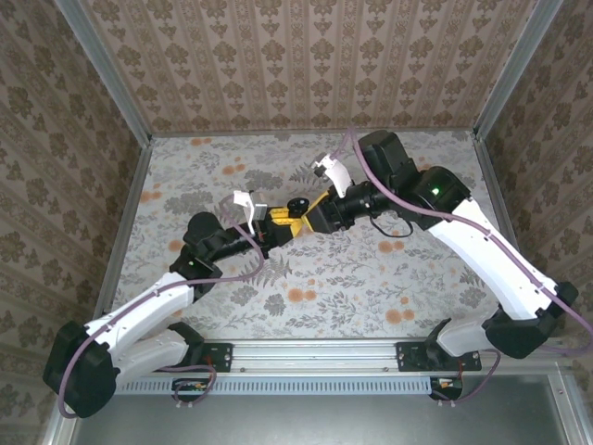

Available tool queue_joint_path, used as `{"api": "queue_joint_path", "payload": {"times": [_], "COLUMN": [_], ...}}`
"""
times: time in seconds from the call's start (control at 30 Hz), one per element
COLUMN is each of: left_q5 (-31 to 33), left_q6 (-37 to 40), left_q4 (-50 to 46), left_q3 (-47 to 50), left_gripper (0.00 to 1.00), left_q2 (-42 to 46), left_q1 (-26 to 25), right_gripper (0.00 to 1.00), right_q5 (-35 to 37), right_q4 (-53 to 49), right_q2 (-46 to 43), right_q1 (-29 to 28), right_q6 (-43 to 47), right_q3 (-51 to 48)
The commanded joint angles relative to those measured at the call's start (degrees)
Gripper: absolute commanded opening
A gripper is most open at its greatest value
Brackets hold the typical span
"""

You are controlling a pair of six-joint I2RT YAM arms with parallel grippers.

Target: Insert the wireless bluetooth earbuds into the charging case

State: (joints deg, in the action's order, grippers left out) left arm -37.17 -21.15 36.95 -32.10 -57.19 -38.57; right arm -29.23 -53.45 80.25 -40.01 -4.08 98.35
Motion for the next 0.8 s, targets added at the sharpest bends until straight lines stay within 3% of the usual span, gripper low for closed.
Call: {"api": "queue_joint_path", "payload": {"times": [0.0, 0.43, 0.77], "left_q5": [-3.2, -3.7, -2.8], "left_q6": [-1.8, -2.8, -2.3], "left_q4": [2.9, 3.7, 3.6], "left_q3": [-1.6, -2.0, -3.3], "left_gripper": [0.0, 0.0, 0.0], "left_q2": [0.1, -0.5, -2.5], "left_q1": [0.3, 0.2, -1.3], "right_gripper": [0.37, 0.25, 0.23], "right_q5": [-1.4, -0.9, -2.4], "right_q4": [-2.9, -2.9, 1.8], "right_q2": [2.1, 3.5, 1.7], "right_q1": [0.2, 0.2, 0.2], "right_q6": [3.4, 3.3, -0.2], "right_q3": [1.8, 1.8, -2.8]}}
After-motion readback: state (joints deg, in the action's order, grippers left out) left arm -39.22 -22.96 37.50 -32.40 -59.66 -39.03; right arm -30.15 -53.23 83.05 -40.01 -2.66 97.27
